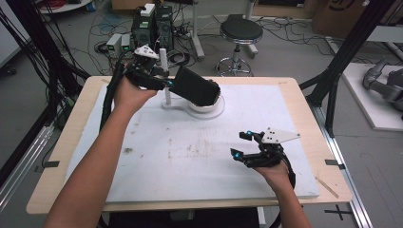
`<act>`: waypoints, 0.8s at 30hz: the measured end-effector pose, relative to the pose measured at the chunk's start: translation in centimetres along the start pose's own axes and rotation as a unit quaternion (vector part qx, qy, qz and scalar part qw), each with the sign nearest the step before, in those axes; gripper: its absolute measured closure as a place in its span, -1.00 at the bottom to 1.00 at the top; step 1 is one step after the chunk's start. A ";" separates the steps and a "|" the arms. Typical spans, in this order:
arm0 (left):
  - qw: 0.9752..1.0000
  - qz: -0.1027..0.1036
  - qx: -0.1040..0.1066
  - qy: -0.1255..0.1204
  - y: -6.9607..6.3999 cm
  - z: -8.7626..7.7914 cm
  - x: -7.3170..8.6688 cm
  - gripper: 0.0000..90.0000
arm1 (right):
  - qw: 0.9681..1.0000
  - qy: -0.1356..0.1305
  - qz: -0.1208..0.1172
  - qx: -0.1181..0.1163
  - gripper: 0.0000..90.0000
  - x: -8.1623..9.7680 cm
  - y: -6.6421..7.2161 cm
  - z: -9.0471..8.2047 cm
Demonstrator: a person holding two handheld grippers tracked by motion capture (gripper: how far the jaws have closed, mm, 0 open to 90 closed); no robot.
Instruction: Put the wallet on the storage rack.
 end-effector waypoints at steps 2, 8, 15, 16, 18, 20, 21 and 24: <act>1.000 -0.010 0.012 -0.002 0.0 -0.5 0.9 -0.19 | 1.000 -0.001 -0.001 0.001 -0.42 0.0 0.0 0.0; 0.999 -0.025 0.034 -0.016 -0.1 -1.9 4.0 -0.28 | 1.000 -0.001 0.001 0.003 -0.42 0.0 -0.2 0.0; 0.996 -0.025 0.070 -0.053 -0.8 -3.5 6.3 -0.30 | 1.000 0.001 0.005 0.002 -0.42 0.1 -0.3 0.0; 0.995 -0.026 0.076 -0.058 -1.0 -3.7 6.6 -0.31 | 1.000 0.001 0.005 0.000 -0.42 0.1 -0.3 0.0; 0.995 -0.022 0.082 -0.055 -1.4 -4.1 7.1 -0.36 | 1.000 0.001 0.005 0.000 -0.42 0.1 -0.4 0.0; 0.995 -0.017 0.086 -0.056 -1.8 -4.5 7.6 -0.42 | 1.000 0.001 0.006 0.001 -0.43 0.2 -0.6 0.0; 0.994 -0.017 0.088 -0.056 -2.0 -4.6 7.9 -0.44 | 1.000 0.002 0.007 0.001 -0.43 0.2 -0.6 0.0; 0.994 -0.014 0.090 -0.056 -2.6 -4.8 8.6 -0.52 | 1.000 0.002 0.010 0.002 -0.44 0.2 -0.8 0.0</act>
Point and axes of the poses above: each handheld gripper's, and its own axes: z roughly forward along the jaws, x roughly out of its underside, y roughly to its left, the point moved 9 cm from there along z, roughly forward along the jaws, and after that the axes turned 15 degrees about -x, right-handed, at the moved point
